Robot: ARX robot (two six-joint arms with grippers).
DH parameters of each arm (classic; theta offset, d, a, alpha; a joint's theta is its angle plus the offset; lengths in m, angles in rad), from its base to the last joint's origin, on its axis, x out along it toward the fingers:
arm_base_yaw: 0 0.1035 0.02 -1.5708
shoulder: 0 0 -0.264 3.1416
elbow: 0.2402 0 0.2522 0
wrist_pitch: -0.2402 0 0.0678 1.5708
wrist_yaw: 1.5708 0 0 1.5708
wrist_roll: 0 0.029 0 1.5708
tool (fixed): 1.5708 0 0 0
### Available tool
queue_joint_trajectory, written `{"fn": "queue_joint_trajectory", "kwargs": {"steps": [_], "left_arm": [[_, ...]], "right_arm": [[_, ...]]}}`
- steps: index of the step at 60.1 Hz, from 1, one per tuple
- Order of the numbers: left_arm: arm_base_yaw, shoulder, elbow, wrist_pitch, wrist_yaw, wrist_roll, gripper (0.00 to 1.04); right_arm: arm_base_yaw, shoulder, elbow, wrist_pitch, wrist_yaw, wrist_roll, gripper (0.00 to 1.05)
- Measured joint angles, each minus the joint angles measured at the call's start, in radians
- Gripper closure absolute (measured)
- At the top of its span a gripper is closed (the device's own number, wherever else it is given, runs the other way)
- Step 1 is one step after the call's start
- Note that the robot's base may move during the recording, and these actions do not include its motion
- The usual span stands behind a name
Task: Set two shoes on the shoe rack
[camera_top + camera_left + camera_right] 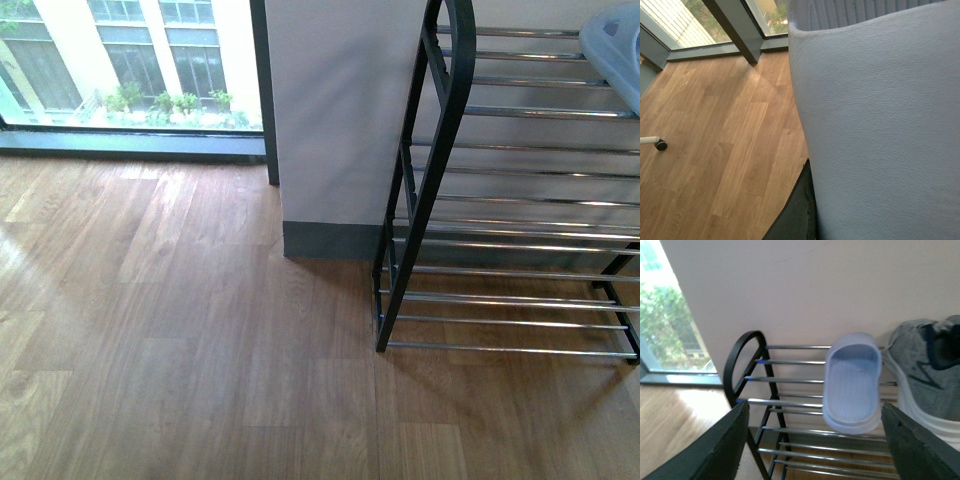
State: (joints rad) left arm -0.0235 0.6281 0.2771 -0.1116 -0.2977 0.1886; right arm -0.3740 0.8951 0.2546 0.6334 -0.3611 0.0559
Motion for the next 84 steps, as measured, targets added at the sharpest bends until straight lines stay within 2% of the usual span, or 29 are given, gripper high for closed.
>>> {"fn": "queue_joint_trajectory", "kwargs": {"steps": [5,21,24,35,41,46,53,84], "left_arm": [[0.000,0.000,0.000,0.000,0.000,0.000,1.03],[0.000,0.000,0.000,0.000,0.000,0.000,1.03],[0.000,0.000,0.000,0.000,0.000,0.000,1.03],[0.000,0.000,0.000,0.000,0.000,0.000,1.03],[0.000,0.000,0.000,0.000,0.000,0.000,1.03],[0.000,0.000,0.000,0.000,0.000,0.000,1.03],[0.000,0.000,0.000,0.000,-0.001,0.000,1.03],[0.000,0.000,0.000,0.000,0.000,0.000,1.03]], "right_arm": [[0.056,-0.069,-0.054,-0.018,0.055,-0.028,0.52],[0.163,-0.212,-0.137,-0.079,0.159,-0.047,0.93],[0.185,-0.246,-0.153,-0.097,0.181,-0.048,1.03],[0.257,-0.378,-0.198,-0.181,0.246,-0.053,1.03],[0.335,-0.430,-0.211,-0.220,0.349,-0.053,1.03],[0.367,-0.463,-0.222,-0.241,0.351,-0.053,1.03],[0.368,-0.487,-0.236,-0.230,0.361,-0.053,1.03],[0.370,-0.664,-0.236,-0.400,0.361,-0.053,1.03]]}}
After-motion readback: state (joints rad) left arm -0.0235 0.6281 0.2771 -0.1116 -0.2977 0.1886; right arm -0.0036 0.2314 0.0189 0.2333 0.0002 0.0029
